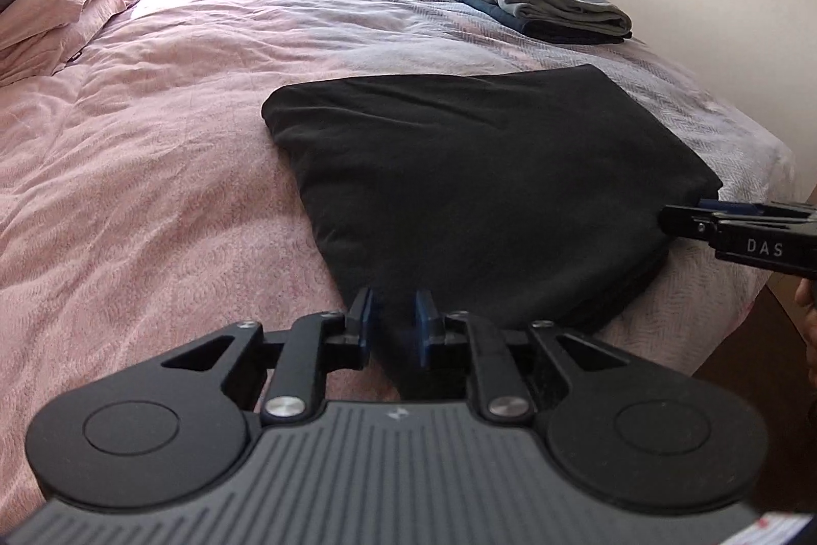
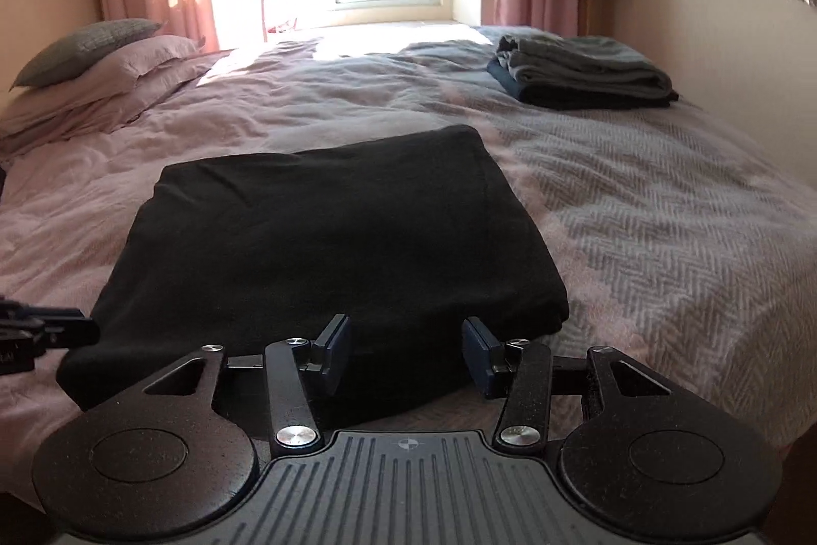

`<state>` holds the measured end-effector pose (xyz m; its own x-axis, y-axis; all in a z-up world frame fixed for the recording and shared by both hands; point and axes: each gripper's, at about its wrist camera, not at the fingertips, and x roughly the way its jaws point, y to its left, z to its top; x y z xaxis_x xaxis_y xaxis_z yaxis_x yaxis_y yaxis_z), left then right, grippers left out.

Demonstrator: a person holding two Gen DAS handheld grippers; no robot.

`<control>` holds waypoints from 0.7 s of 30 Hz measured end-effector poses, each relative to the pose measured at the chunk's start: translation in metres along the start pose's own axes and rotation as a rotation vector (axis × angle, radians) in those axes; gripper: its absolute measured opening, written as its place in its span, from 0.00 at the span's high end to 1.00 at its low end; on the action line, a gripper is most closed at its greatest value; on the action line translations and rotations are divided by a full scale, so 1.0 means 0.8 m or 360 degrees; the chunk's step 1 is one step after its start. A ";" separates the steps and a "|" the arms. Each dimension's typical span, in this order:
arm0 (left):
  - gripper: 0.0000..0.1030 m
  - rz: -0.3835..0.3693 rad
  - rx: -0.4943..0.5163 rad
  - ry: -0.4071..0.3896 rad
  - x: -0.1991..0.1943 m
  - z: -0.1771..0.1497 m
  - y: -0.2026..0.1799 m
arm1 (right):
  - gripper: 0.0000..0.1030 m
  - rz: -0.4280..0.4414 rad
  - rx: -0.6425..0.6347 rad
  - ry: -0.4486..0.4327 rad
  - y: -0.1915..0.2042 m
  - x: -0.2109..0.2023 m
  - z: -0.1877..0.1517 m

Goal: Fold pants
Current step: 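Fold the held trousers over once more with both grippers into a square bundle, then open both grippers and release the square trousers bundle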

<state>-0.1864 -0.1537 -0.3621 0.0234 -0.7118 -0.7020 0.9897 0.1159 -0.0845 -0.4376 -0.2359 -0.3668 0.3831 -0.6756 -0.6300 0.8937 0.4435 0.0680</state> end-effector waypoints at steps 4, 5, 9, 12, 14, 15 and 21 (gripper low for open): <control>0.83 0.0037 -0.0012 0.0004 -0.019 0.002 0.000 | 0.57 -0.0032 0.0067 0.0063 0.004 -0.024 0.006; 0.80 0.0042 -0.0011 0.0001 -0.025 0.001 0.000 | 0.57 -0.0038 0.0059 0.0074 0.007 -0.033 0.002; 0.74 0.0025 -0.0035 0.0009 -0.048 -0.007 0.002 | 0.57 -0.0030 0.0062 0.0076 0.024 -0.061 -0.005; 0.72 0.0003 -0.0041 0.0004 -0.066 -0.011 0.002 | 0.57 -0.0024 0.0072 0.0055 0.038 -0.081 -0.009; 0.71 -0.0016 -0.0041 -0.0011 -0.079 -0.014 0.002 | 0.57 -0.0024 0.0072 0.0041 0.046 -0.094 -0.011; 0.70 -0.0022 -0.0040 -0.0023 -0.085 -0.016 0.003 | 0.57 -0.0024 0.0074 0.0031 0.051 -0.100 -0.012; 0.69 -0.0038 -0.0055 -0.0065 -0.116 -0.028 0.014 | 0.57 -0.0002 0.0137 0.0011 0.062 -0.125 -0.027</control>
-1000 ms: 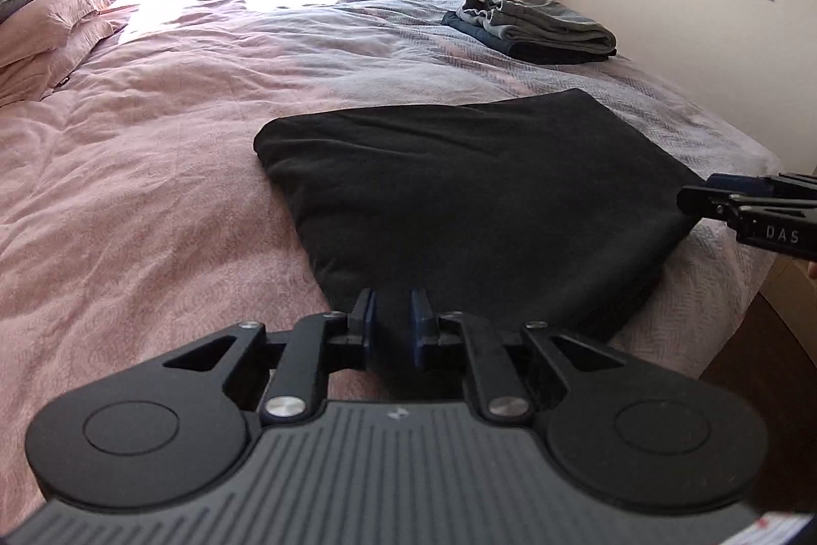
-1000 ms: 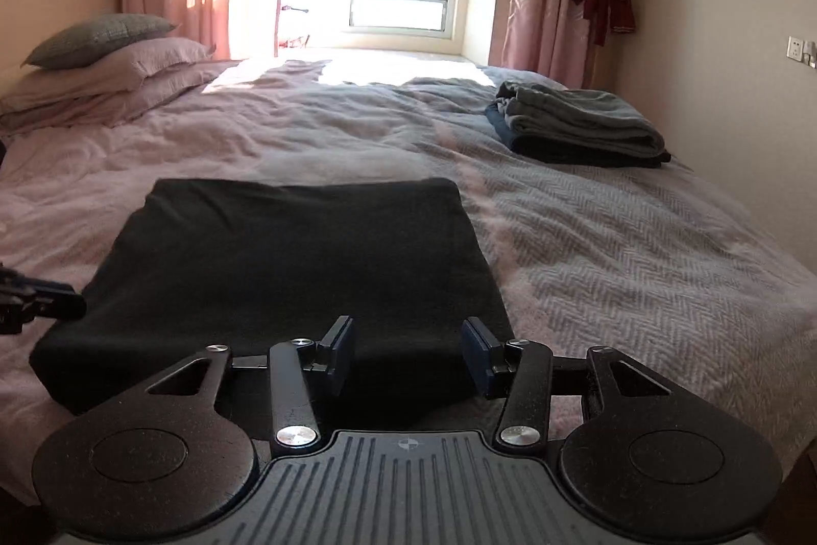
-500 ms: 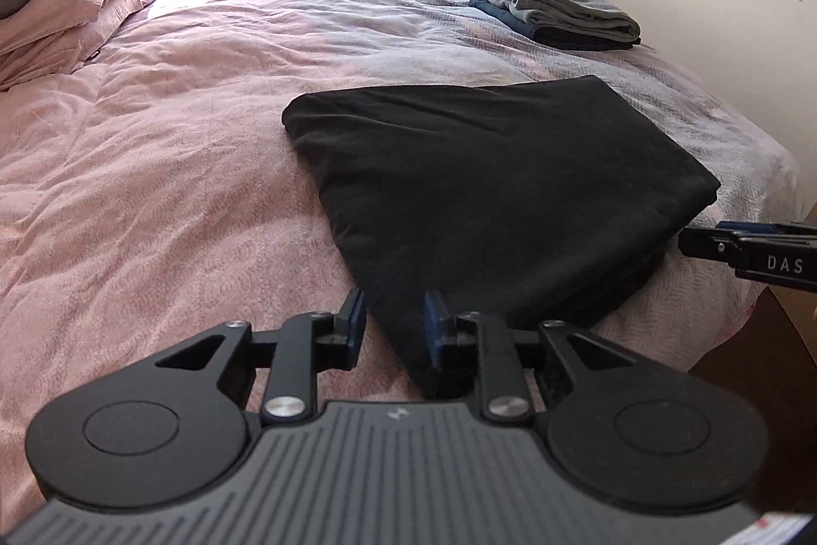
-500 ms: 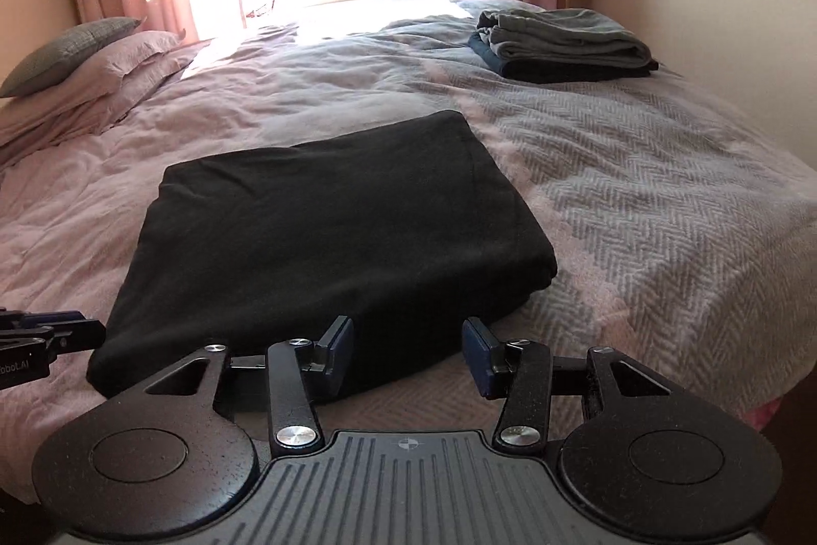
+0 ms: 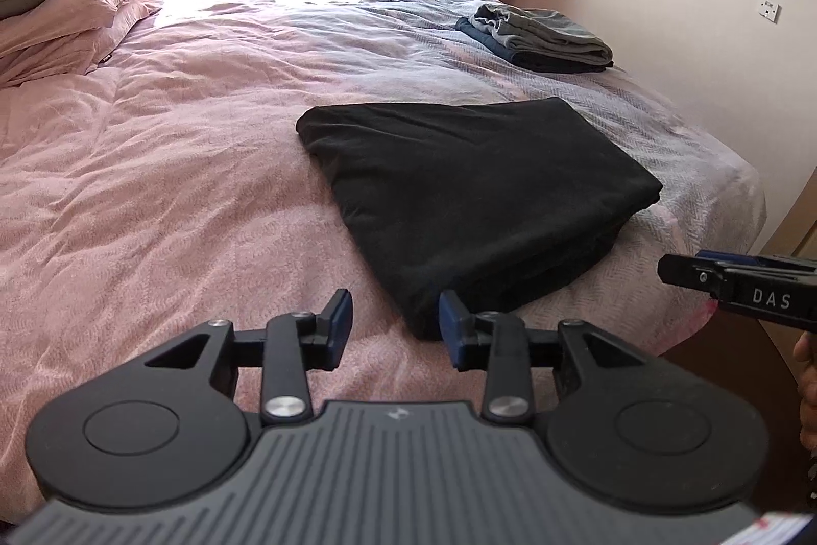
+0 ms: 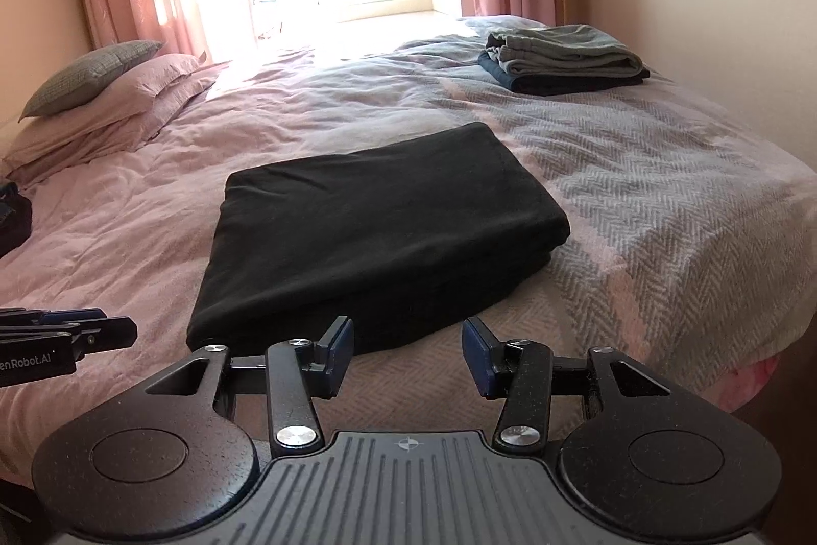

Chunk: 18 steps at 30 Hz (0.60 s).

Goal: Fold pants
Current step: 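Open both grippers and release the square trousers bundle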

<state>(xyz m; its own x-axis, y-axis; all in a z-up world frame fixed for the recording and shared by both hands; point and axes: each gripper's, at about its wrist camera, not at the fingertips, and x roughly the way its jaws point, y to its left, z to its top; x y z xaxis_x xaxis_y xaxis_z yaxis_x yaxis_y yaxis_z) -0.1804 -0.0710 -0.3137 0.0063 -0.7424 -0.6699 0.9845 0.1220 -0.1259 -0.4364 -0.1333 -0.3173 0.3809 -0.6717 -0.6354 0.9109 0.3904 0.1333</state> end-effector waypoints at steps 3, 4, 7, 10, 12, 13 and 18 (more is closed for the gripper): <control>0.69 -0.0004 -0.0036 0.0017 -0.005 -0.008 0.011 | 0.57 0.0003 0.0073 0.0016 -0.006 -0.004 -0.011; 0.69 -0.0005 -0.0052 0.0026 -0.004 -0.010 0.014 | 0.57 0.0000 0.0098 0.0021 -0.009 -0.005 -0.015; 0.68 -0.0011 -0.0109 0.0062 0.003 -0.014 0.025 | 0.57 0.0002 0.0180 0.0028 -0.021 -0.006 -0.022; 0.68 -0.0035 -0.0176 0.0085 0.015 -0.014 0.032 | 0.57 -0.0002 0.0250 0.0031 -0.035 -0.003 -0.025; 0.65 -0.0059 -0.0217 0.0097 0.024 -0.013 0.035 | 0.57 -0.0007 0.0287 0.0032 -0.044 0.002 -0.025; 0.64 -0.0072 -0.0237 0.0102 0.030 -0.012 0.036 | 0.57 -0.0003 0.0302 0.0032 -0.048 0.005 -0.025; 0.59 -0.0150 -0.0376 0.0132 0.061 -0.007 0.044 | 0.57 0.0022 0.0446 0.0057 -0.080 0.027 -0.024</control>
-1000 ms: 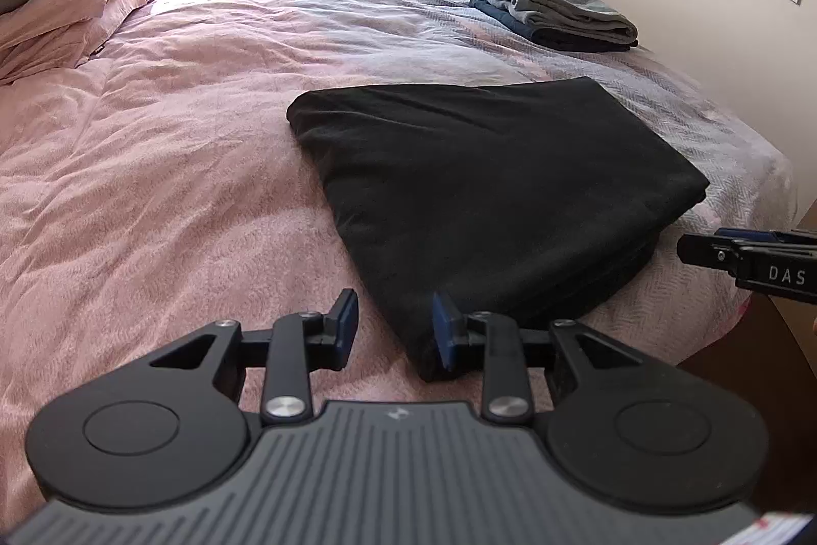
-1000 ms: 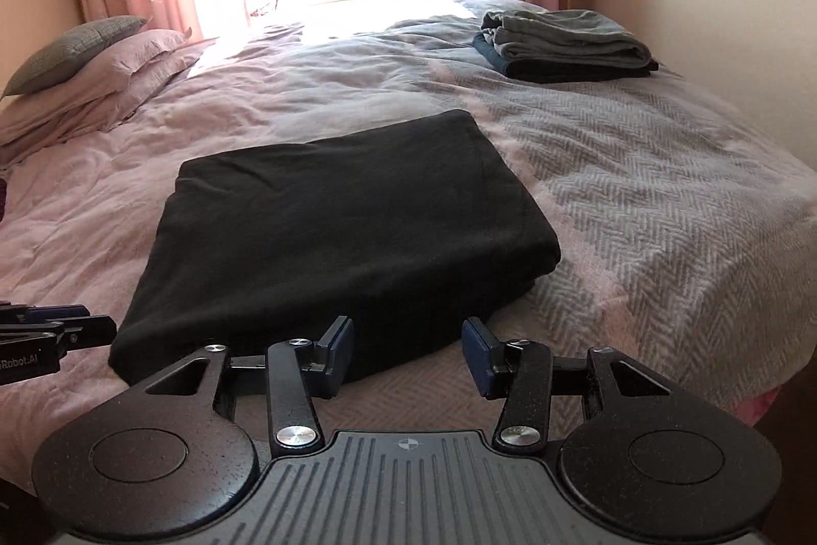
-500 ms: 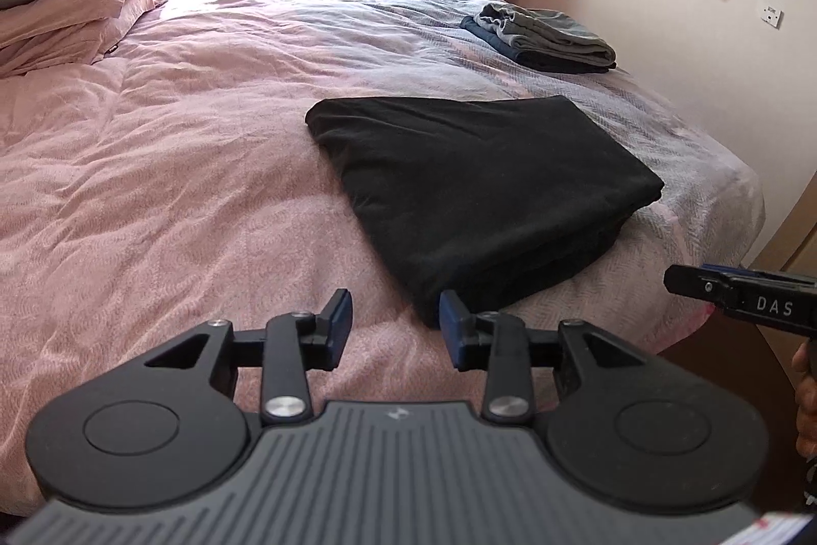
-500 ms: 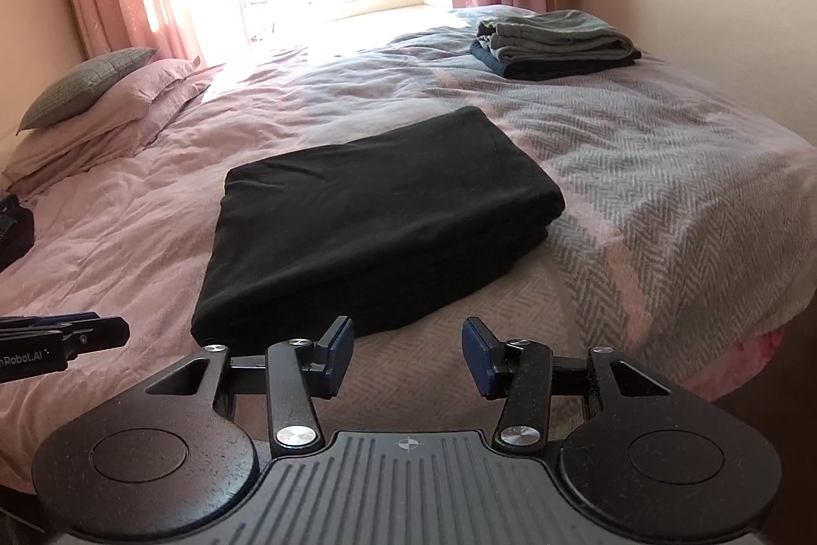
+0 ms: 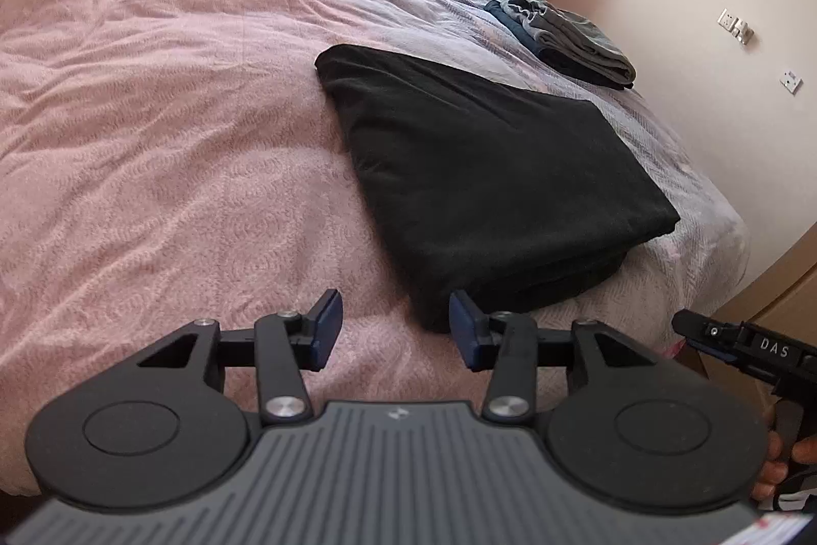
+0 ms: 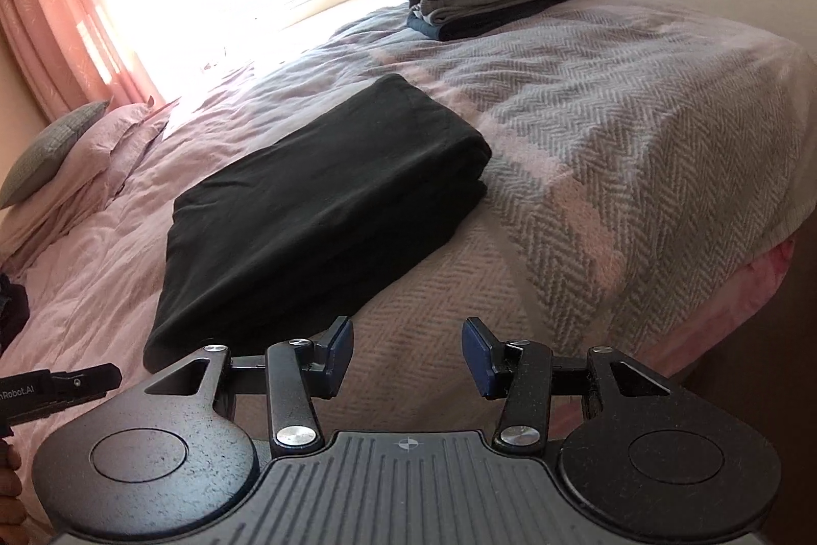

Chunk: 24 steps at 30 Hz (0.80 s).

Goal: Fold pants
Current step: 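Open both grippers and release the square trousers bundle, then grasp the trousers bundle edge with the left gripper while the right gripper grasps its other side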

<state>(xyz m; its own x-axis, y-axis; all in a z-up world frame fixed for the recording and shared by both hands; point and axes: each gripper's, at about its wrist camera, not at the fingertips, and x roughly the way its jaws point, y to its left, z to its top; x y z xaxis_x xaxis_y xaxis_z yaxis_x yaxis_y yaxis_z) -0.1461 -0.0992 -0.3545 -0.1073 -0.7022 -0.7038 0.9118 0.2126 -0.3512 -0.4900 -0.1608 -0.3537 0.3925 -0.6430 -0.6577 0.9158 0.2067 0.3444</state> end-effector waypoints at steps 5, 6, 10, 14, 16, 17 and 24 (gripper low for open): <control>0.51 -0.0090 -0.0149 0.0025 0.030 0.009 0.010 | 0.57 0.0068 0.0166 0.0001 -0.026 0.014 0.008; 0.48 -0.0108 -0.0176 0.0020 0.034 0.010 0.012 | 0.57 0.0081 0.0195 0.0000 -0.030 0.017 0.009; 0.42 -0.0161 -0.0277 -0.0009 0.049 0.020 0.021 | 0.57 0.0135 0.0303 0.0000 -0.044 0.025 0.012; 0.41 -0.0158 -0.0395 -0.0020 0.066 0.031 0.035 | 0.57 0.0161 0.0368 0.0008 -0.056 0.027 0.011; 0.41 -0.0191 -0.0466 -0.0020 0.074 0.033 0.045 | 0.57 0.0150 0.0379 0.0014 -0.060 0.028 0.011; 0.41 -0.0221 -0.0508 -0.0005 0.078 0.033 0.049 | 0.57 0.0140 0.0384 0.0018 -0.062 0.030 0.011; 0.48 -0.0552 -0.0863 0.0128 0.126 0.026 0.060 | 0.57 0.0116 0.0415 0.0041 -0.069 0.038 0.008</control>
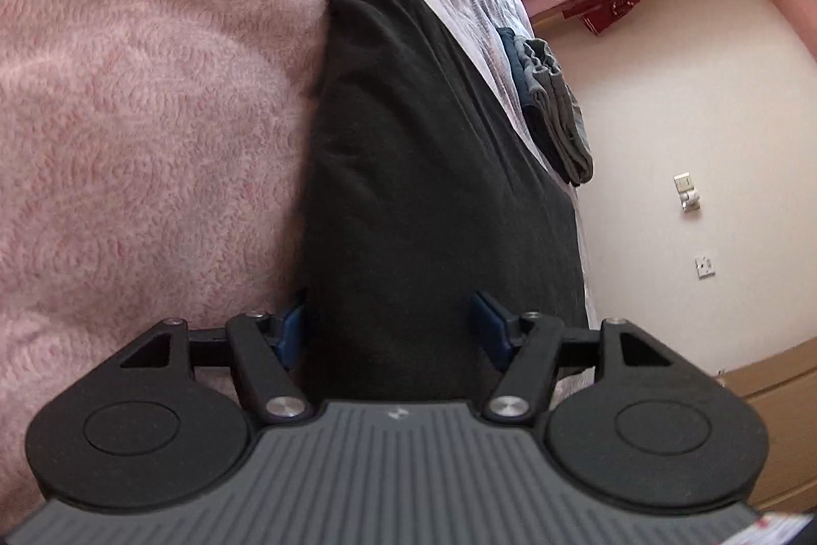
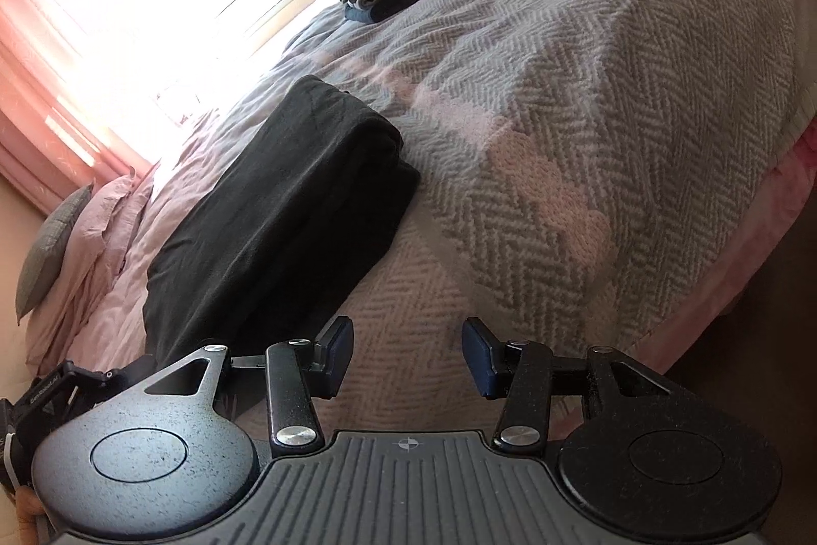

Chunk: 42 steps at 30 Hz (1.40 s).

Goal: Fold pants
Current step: 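Grasp the trousers bundle edge with the left gripper while the right gripper grasps its other side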

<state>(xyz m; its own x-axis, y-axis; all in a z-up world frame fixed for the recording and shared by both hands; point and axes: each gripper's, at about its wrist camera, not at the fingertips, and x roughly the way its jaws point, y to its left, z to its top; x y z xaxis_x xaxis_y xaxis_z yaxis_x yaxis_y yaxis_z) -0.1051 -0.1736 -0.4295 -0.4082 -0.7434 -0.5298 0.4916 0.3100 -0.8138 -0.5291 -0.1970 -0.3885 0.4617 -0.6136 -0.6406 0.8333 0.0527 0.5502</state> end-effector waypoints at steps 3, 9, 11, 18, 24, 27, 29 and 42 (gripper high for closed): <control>0.77 -0.0025 -0.0006 -0.0037 -0.007 0.005 0.003 | 0.57 0.0005 0.0000 -0.0004 -0.001 -0.002 0.000; 0.87 -0.0028 0.0258 -0.0227 -0.065 0.036 -0.033 | 0.57 -0.0020 0.0010 -0.0041 -0.008 -0.017 0.001; 0.87 0.0009 0.0351 -0.0284 -0.092 0.055 -0.037 | 0.57 -0.0020 0.0020 -0.0056 -0.010 -0.025 0.000; 0.83 0.0242 0.0527 -0.0152 -0.123 0.071 0.000 | 0.57 0.0042 -0.0052 -0.0082 0.006 -0.027 0.002; 0.80 0.0180 0.0566 -0.0153 -0.129 0.068 0.012 | 0.57 0.0268 -0.0168 -0.0077 0.066 0.016 0.037; 0.75 0.0199 0.0605 -0.0122 -0.127 0.070 0.016 | 0.57 0.0415 -0.0169 -0.0025 0.086 0.046 0.053; 0.73 0.0211 0.0649 -0.0112 -0.129 0.069 0.017 | 0.62 0.0426 -0.0199 -0.0015 0.094 0.069 0.057; 0.33 0.0346 0.0786 -0.0226 -0.146 0.102 -0.001 | 0.48 0.0322 -0.0405 0.0054 0.116 0.101 0.073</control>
<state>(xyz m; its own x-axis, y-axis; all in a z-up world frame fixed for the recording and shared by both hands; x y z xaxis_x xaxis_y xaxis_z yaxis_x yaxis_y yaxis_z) 0.0048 -0.1352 -0.3476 -0.1665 -0.7764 -0.6079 0.8690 0.1758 -0.4625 -0.4317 -0.2878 -0.3578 0.6322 -0.5440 -0.5517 0.7708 0.3687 0.5196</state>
